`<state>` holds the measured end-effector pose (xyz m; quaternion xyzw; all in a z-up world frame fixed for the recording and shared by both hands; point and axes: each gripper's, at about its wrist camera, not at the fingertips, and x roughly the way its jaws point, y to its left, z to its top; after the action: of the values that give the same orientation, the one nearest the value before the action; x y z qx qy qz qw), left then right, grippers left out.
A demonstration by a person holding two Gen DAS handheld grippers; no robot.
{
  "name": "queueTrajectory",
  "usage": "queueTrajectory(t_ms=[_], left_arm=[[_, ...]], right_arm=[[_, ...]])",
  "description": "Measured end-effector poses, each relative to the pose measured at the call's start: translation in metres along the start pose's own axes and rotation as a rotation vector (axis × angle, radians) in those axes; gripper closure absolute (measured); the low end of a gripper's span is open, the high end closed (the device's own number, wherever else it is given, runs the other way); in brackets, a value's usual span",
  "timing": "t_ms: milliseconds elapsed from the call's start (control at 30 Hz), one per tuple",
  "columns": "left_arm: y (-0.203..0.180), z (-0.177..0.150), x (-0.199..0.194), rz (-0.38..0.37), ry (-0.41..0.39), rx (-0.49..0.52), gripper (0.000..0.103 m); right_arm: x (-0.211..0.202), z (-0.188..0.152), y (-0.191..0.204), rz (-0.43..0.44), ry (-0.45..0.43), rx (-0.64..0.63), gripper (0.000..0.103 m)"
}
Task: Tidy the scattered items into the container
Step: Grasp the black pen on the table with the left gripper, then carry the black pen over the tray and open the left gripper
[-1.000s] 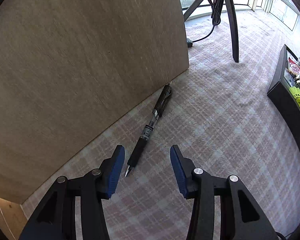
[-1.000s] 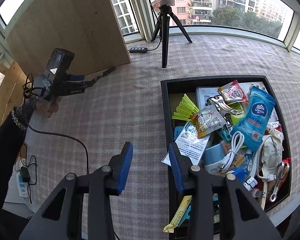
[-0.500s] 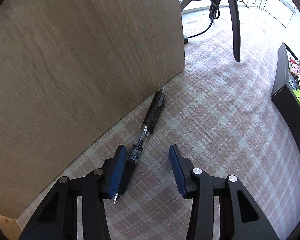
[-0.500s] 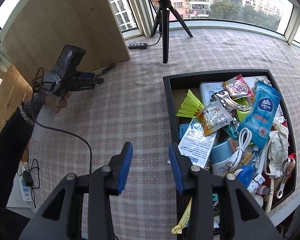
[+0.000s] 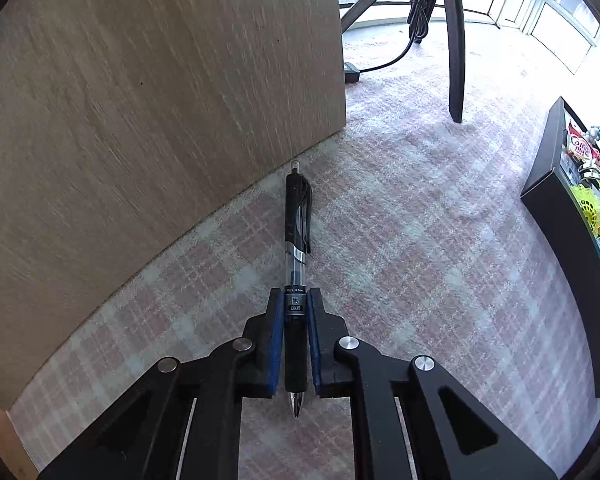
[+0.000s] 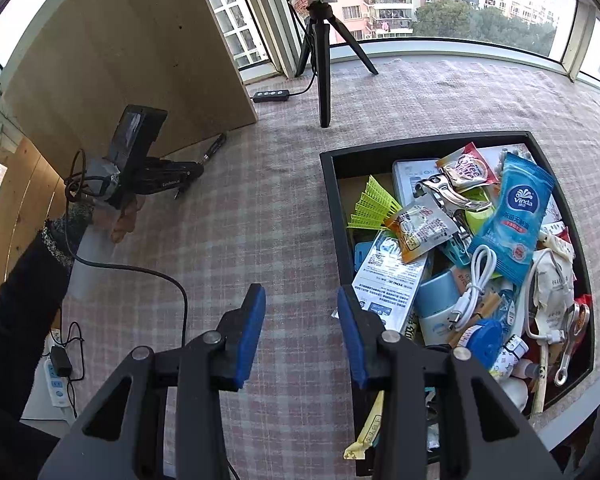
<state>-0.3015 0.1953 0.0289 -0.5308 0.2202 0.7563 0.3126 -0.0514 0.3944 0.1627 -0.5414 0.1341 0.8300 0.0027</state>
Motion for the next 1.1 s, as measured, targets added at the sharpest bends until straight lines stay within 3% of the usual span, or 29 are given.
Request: queueTrajectory(t_ms=[233, 400, 467, 800, 1100], left_arm=[[-0.021, -0.032, -0.017, -0.043, 0.007, -0.091, 0.093], [-0.052, -0.049, -0.043, -0.076, -0.019, -0.098, 0.093], [-0.067, -0.052, -0.054, -0.056, -0.036, -0.085, 0.093], [-0.157, -0.032, -0.094, -0.099, -0.074, -0.043, 0.093], [-0.27, -0.012, -0.134, -0.179, -0.118, 0.059, 0.093]], right_arm=[[-0.028, -0.016, -0.019, 0.009, -0.056, 0.051, 0.066], [-0.054, -0.04, -0.044, -0.011, -0.091, 0.102, 0.066], [-0.065, -0.051, -0.056, -0.022, -0.107, 0.128, 0.066], [-0.101, -0.113, -0.118, -0.037, -0.149, 0.248, 0.066], [-0.119, -0.129, -0.165, -0.01, -0.157, 0.264, 0.066]])
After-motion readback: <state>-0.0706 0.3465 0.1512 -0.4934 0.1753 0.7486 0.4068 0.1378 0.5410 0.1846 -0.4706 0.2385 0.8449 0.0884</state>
